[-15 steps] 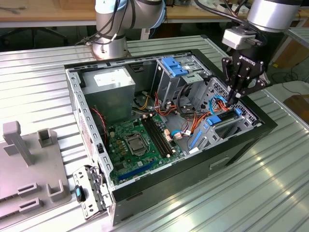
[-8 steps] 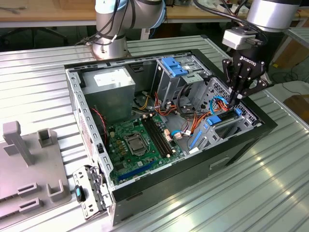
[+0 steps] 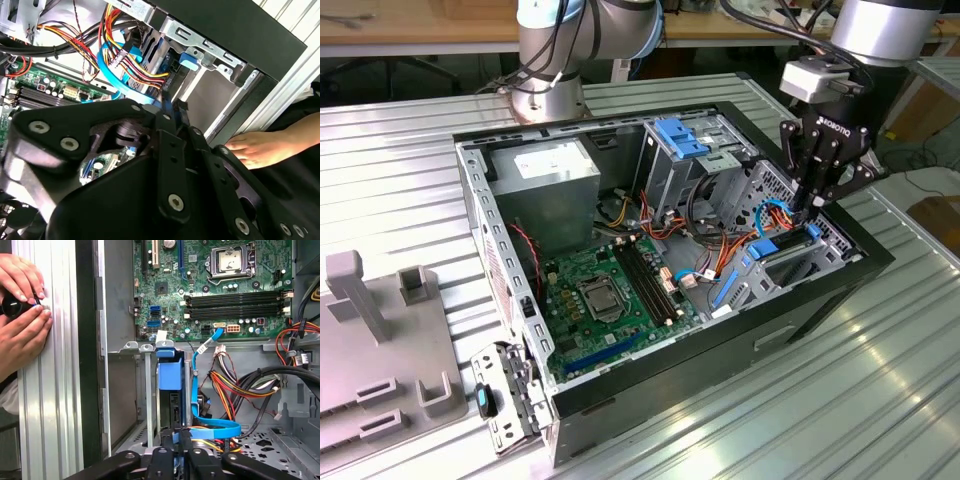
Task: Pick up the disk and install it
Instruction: 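Insert the second disk wire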
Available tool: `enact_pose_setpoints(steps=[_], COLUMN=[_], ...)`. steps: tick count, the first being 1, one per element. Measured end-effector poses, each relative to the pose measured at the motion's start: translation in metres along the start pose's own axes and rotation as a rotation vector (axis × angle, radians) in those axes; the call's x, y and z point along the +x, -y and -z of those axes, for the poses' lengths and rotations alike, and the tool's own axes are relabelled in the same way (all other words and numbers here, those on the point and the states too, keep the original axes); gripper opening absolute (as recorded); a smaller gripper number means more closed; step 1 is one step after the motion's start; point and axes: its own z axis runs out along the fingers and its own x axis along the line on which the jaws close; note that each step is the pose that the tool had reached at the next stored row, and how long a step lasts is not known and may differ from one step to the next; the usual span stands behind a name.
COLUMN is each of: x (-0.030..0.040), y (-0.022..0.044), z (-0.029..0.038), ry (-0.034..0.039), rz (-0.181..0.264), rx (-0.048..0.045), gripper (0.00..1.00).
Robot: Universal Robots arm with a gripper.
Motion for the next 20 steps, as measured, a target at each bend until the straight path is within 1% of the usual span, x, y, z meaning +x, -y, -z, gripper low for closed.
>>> enact_pose_setpoints(steps=[1, 6, 12, 13, 14, 18, 20], x=[0.0000, -0.0001, 0.0018, 0.0023, 0.0024, 0.0030, 0.0035], y=[0.0000, 0.0000, -0.0001, -0.0001, -0.0001, -0.0007, -0.0022], z=[0.0000, -0.0009, -0.0058, -0.0060, -0.0060, -0.0063, -0.0064], ry=[0.0001, 0.0003, 0.0002, 0.0001, 0.0001, 0.0002, 0.0001], rz=[0.000, 0.000, 0.000, 0.000, 0.000, 0.000, 0.000], rx=[0.0000, 0.0000, 0.0000, 0.0000, 0.0000, 0.0000, 0.0003], gripper=[0.25, 0.25, 0.25, 0.24, 0.17, 0.16, 0.16])
